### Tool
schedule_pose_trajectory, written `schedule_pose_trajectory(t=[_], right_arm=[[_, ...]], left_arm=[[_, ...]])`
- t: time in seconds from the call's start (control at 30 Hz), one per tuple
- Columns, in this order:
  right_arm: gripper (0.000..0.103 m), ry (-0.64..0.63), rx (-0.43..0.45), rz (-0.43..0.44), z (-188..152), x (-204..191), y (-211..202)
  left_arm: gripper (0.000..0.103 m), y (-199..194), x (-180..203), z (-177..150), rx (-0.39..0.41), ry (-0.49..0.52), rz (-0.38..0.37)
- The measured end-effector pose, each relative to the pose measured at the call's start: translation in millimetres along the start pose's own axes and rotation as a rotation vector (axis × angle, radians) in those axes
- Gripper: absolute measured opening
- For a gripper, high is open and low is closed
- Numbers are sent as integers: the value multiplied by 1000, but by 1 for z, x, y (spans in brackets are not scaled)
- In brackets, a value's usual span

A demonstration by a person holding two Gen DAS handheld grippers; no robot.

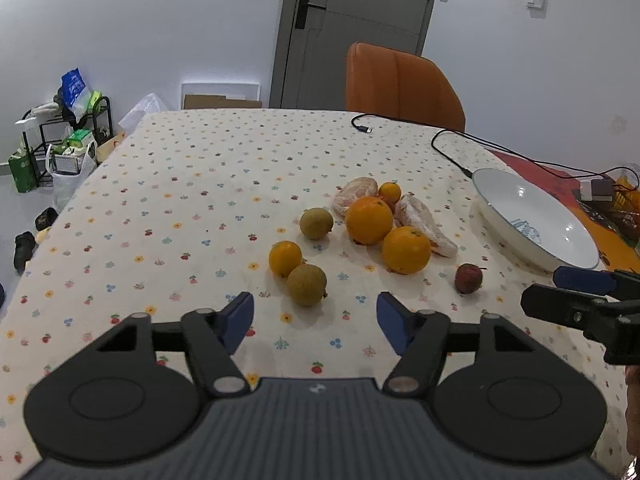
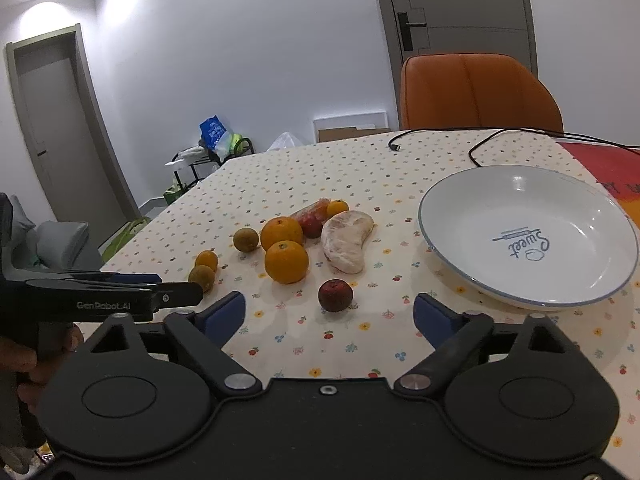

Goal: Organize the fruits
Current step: 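Grasp the red plum with the right tool while the left tool grasps a green citrus, then carry the plum and green citrus to the white plate and release both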

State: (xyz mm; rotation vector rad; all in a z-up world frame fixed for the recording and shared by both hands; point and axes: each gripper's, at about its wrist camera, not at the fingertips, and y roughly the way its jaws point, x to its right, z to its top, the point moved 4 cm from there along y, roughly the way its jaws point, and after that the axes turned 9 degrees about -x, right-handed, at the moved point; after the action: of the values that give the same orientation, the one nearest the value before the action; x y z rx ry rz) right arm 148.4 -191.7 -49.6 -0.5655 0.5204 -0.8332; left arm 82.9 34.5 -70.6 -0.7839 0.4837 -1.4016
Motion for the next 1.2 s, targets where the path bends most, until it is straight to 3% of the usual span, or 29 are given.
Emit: schedule_pose_trajectory(t=[0.33, 0.4, 0.47, 0.67, 0.9, 1.2], right_arm=[[69, 28, -43, 26, 8, 3, 27], [63, 18, -52, 12, 9, 1, 34], [55, 28, -66, 6, 11, 2, 41], [23, 2, -85, 21, 7, -3, 56], [23, 72, -22, 59, 7, 9, 33], [23, 108, 84, 27, 10, 32, -10]], left_arm=[[45, 23, -4, 10, -17, -15, 34], [33, 25, -5, 12, -15, -14, 45], [24, 25, -6, 13, -20, -22, 32], [23, 22, -5, 11, -30, -30, 19], [23, 9, 13, 12, -13, 7, 18], [23, -5, 47, 22, 31, 51, -30]])
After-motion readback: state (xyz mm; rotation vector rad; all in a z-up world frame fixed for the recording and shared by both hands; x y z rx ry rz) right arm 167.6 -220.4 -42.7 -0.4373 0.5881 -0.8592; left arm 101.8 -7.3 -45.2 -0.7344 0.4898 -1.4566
